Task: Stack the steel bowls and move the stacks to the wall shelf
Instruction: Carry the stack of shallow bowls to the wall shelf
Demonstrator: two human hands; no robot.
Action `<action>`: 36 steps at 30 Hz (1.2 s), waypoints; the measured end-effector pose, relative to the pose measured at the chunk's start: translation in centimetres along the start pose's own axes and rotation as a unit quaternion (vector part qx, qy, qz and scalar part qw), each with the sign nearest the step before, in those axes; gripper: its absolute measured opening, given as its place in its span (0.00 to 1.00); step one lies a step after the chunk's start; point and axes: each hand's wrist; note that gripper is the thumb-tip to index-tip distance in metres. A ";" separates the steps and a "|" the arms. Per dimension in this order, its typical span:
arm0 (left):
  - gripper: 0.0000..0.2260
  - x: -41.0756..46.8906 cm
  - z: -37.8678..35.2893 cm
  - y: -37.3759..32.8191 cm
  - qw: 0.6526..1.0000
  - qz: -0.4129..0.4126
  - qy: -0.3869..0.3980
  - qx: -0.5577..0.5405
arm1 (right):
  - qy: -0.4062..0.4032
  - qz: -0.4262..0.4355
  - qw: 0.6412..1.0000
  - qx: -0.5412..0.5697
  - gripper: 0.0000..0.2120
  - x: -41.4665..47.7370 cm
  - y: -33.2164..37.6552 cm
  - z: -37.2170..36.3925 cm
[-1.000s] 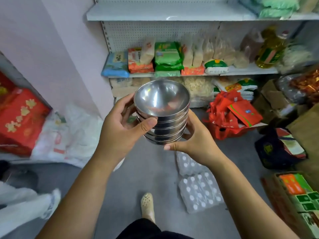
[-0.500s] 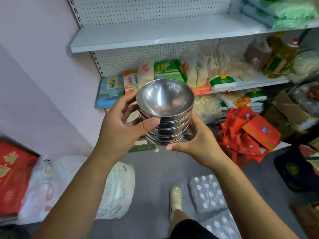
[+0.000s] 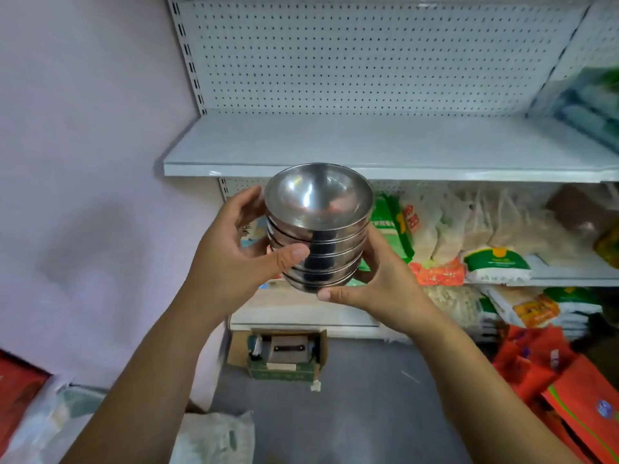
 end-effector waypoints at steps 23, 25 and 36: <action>0.42 35.4 18.6 3.0 0.992 0.029 0.042 0.117 | 0.032 0.001 0.998 -0.051 0.49 39.2 -7.9 -10.9; 0.42 37.3 19.4 4.2 0.992 0.040 0.037 0.112 | 0.038 -0.006 0.998 -0.059 0.49 41.1 -9.0 -11.6; 0.40 41.9 20.1 9.2 0.992 0.082 0.000 0.091 | 0.080 -0.010 0.993 -0.090 0.47 46.6 -13.7 -12.7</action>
Point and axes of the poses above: each hand's wrist, its own x-axis towards the middle knuckle, its own z-axis out of the back of the hand, y = z × x, and after that the axes turned 7 degrees about z, right-handed
